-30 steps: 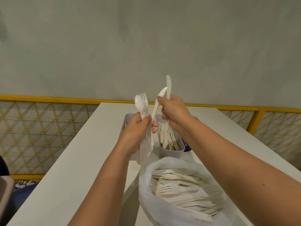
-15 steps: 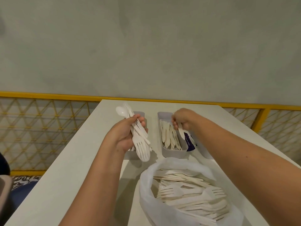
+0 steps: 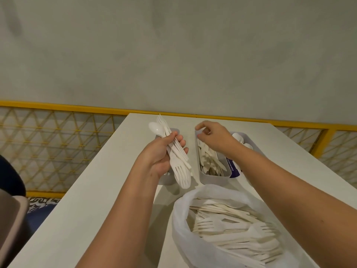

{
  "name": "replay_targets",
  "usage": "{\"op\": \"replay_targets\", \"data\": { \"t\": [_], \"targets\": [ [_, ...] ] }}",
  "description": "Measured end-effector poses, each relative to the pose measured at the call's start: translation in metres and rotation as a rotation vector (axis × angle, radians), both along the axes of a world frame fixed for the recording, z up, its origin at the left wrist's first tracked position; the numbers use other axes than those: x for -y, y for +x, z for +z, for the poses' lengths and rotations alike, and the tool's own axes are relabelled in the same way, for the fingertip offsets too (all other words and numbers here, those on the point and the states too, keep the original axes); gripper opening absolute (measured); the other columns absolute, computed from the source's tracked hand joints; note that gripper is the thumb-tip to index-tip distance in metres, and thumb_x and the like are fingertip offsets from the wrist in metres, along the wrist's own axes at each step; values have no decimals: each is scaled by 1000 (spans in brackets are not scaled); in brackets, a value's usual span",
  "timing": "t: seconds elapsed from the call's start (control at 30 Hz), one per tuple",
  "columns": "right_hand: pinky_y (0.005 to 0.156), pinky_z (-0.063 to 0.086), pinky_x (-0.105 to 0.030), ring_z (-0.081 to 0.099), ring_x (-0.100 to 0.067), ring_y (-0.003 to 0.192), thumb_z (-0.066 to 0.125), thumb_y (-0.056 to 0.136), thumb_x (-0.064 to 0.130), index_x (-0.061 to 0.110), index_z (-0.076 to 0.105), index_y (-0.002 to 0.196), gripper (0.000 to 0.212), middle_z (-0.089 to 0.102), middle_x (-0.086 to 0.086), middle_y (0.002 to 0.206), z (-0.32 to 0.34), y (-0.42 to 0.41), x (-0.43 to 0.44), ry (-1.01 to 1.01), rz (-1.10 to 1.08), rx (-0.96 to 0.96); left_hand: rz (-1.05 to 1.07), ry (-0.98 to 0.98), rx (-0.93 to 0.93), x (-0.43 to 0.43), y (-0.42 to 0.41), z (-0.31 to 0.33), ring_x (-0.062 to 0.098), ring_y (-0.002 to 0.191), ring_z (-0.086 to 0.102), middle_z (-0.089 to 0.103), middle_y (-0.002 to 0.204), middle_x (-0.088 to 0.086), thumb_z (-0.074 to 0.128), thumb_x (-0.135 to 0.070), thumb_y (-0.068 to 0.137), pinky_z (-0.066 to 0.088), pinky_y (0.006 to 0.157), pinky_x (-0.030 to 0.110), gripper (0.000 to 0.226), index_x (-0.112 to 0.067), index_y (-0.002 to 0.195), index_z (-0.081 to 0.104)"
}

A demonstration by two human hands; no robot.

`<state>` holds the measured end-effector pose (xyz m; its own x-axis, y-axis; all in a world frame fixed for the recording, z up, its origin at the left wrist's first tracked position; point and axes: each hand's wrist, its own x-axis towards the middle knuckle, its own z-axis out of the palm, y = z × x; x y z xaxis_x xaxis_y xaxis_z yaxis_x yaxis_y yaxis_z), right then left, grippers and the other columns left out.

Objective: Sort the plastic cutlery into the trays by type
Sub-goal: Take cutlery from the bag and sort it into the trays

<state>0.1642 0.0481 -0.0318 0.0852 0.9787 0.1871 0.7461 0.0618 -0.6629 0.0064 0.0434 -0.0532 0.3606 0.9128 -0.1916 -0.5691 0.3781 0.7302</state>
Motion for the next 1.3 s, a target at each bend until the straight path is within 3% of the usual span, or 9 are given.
{"op": "replay_targets", "data": {
  "t": [0.17, 0.33, 0.43, 0.53, 0.77, 0.87, 0.97, 1.07, 1.3],
  "targets": [
    [73, 53, -41, 60, -26, 74, 59, 90, 19, 24, 60, 88, 6, 61, -2, 74, 10, -25, 29, 117, 249, -7, 24, 17, 32, -8, -2, -6, 15, 57, 64, 62, 69, 7, 42, -11, 98, 57, 54, 28, 10, -8, 100, 51],
    [64, 42, -22, 45, -5, 64, 71, 79, 36, 20, 58, 97, 28, 49, 9, 72, 8, -36, 55, 30, 412, 208, 59, -15, 15, -7, -3, -6, 23, 68, 58, 56, 74, 11, 40, -15, 100, 54, 61, 35, 25, -4, 82, 54],
    [70, 47, -31, 46, -5, 71, 71, 75, 47, 23, 53, 110, 46, 47, 12, 84, 1, -43, 61, 44, 392, 452, 149, -35, 71, -8, -3, -6, 16, 66, 56, 54, 73, 7, 40, -11, 100, 54, 57, 28, 18, -3, 90, 52],
    [74, 49, -33, 54, -15, 88, 63, 84, 40, 21, 48, 123, 46, 55, 3, 104, -2, -49, 66, 81, 357, 627, 209, -29, 94, -11, -2, -9, 12, 60, 59, 54, 74, 6, 39, -8, 99, 54, 51, 23, 9, -6, 105, 46],
    [69, 43, -32, 57, -26, 93, 40, 95, 20, 11, 47, 128, 35, 53, -9, 116, -9, -52, 72, 265, 287, 805, 310, -114, 158, -10, -2, -9, 14, 64, 51, 50, 74, 7, 38, -6, 99, 49, 67, 31, 22, -5, 80, 47],
    [71, 49, -34, 59, -28, 90, 43, 96, 18, 9, 56, 120, 29, 56, -10, 111, -13, -44, 75, 380, 341, 700, 319, -163, 207, -17, -6, -11, 13, 64, 49, 49, 76, 7, 37, -6, 100, 45, 80, 30, 20, -5, 81, 46],
    [59, 40, -20, 58, -21, 75, 51, 90, 15, 6, 68, 105, 25, 62, -9, 93, -17, -38, 75, 502, 377, 521, 296, -208, 272, -21, -8, -15, 13, 63, 48, 48, 74, 8, 35, -3, 99, 46, 86, 31, 21, -5, 81, 45],
    [59, 35, -6, 46, -1, 67, 59, 85, 15, 6, 73, 96, 20, 54, 7, 79, -18, -33, 74, 596, 357, 267, 249, -222, 306, -19, -4, -16, 14, 63, 46, 45, 71, 10, 33, 0, 99, 47, 71, 32, 23, -4, 80, 45],
    [59, 45, -22, 54, -8, 73, 61, 88, 12, 21, 68, 88, 11, 57, 4, 79, -4, -32, 81, 719, 318, -264, 225, -223, 335, -21, -3, -17, 17, 68, 52, 50, 77, 13, 39, 1, 97, 45, 101, 35, 8, 2, 99, 47]
  ]
}}
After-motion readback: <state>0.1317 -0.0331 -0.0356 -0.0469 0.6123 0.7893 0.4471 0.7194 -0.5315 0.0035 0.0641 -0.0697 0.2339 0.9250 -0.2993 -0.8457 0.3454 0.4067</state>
